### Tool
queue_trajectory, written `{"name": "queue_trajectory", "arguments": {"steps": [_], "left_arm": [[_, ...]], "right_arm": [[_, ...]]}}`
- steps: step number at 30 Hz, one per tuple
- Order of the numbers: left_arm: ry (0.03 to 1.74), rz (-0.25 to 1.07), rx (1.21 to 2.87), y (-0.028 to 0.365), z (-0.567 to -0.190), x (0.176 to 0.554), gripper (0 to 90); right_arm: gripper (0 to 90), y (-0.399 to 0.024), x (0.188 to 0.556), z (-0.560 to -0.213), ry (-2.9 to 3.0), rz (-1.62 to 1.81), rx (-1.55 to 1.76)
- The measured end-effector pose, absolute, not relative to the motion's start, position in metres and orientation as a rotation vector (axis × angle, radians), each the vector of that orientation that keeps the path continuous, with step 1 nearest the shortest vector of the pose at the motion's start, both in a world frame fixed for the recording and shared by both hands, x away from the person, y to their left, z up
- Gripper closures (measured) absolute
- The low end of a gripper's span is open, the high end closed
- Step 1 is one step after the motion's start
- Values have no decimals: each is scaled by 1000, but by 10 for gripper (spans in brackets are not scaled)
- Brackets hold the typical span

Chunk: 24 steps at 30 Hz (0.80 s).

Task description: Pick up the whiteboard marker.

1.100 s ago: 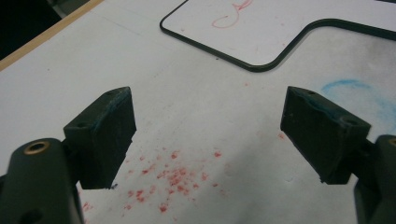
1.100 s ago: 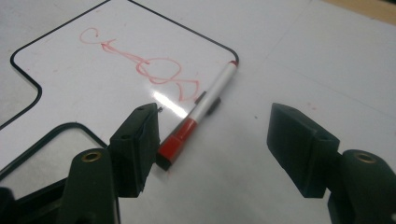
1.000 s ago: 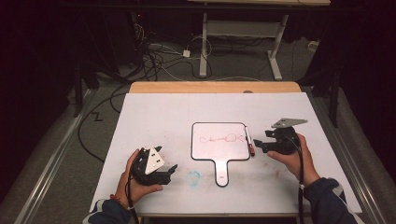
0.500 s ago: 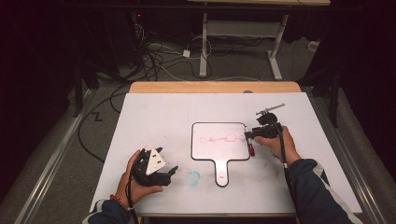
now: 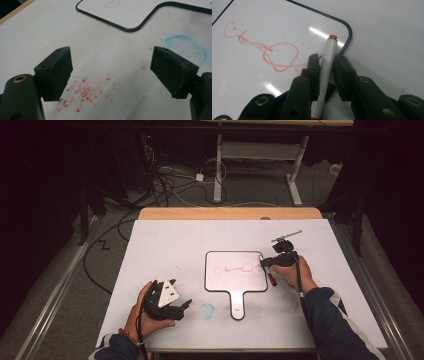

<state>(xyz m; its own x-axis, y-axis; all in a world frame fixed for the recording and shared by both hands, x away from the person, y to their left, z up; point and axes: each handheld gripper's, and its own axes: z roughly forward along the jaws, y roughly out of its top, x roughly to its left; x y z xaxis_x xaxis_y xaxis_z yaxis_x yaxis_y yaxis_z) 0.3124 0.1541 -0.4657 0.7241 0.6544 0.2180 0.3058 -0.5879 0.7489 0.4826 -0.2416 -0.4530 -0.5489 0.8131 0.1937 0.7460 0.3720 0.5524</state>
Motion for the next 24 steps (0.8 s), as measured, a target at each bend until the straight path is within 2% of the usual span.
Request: {"name": "queue_trajectory", "arguments": {"steps": [4, 11, 19, 24], "left_arm": [[722, 625, 2216, 153, -466, 313, 170], [725, 614, 2214, 153, -466, 313, 170], [742, 523, 2105, 143, -455, 319, 206], [710, 429, 2026, 119, -441, 329, 221]], "right_arm": [[812, -241, 481, -451, 2488, 915, 1416], [813, -239, 477, -447, 2488, 964, 1383], [814, -230, 444, -418, 2379, 1195, 1224], [815, -220, 425, -414, 2337, 1316, 1164]]}}
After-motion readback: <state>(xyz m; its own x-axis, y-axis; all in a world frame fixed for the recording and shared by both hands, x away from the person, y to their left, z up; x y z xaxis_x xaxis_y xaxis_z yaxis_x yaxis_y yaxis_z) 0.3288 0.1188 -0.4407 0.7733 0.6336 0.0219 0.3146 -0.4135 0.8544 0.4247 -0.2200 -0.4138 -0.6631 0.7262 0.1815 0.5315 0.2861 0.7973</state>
